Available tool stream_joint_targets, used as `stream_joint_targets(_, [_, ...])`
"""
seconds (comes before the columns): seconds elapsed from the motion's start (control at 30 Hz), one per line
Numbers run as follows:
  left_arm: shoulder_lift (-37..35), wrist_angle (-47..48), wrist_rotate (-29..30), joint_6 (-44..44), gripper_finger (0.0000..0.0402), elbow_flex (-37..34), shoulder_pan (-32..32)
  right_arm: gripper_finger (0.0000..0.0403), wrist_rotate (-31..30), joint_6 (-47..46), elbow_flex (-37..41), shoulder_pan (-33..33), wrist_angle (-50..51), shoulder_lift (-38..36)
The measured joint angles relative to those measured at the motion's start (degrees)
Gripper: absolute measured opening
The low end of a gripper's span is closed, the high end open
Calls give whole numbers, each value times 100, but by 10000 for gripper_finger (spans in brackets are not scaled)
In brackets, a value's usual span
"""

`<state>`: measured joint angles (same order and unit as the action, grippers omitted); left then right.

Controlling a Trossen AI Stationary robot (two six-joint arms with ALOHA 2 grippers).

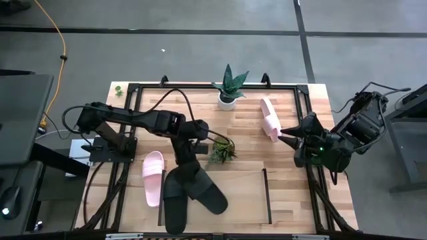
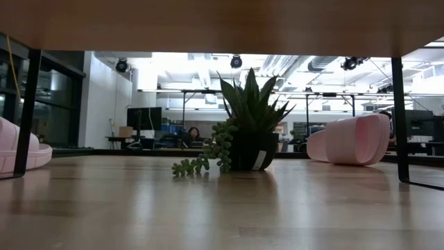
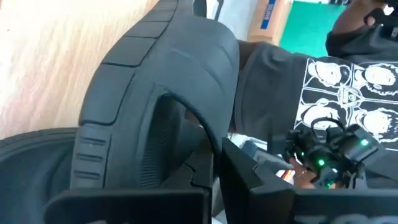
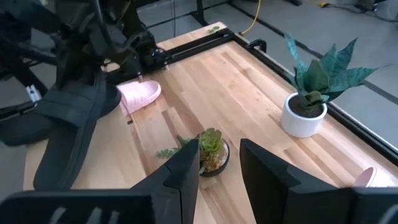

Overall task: Pick and place slides into the shelf
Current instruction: Put the black slide on the shelf

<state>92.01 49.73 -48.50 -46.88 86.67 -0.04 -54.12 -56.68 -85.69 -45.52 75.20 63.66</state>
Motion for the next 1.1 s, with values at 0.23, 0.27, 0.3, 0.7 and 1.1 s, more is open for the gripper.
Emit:
stream_joint_targets(0.23, [0, -10, -323, 280, 2, -2, 140, 107, -222, -256, 0, 0, 3, 0])
stream_joint_targets(0.27, [0, -12, -357, 304, 2, -2, 187, 107, -252, -293, 0, 0, 4, 0])
stream_joint_targets(0.3, [0, -13, -406, 322, 2, -2, 233, 107, -274, -321, 0, 0, 4, 0])
stream_joint_targets(0.7, [2, -32, -969, 615, 1, -2, 843, 107, -314, -486, 0, 24, 2, 0])
stream_joint_targets(1.1, [2, -478, -1818, 744, 1, 5, 1463, 107, -439, -504, 0, 26, 42, 0])
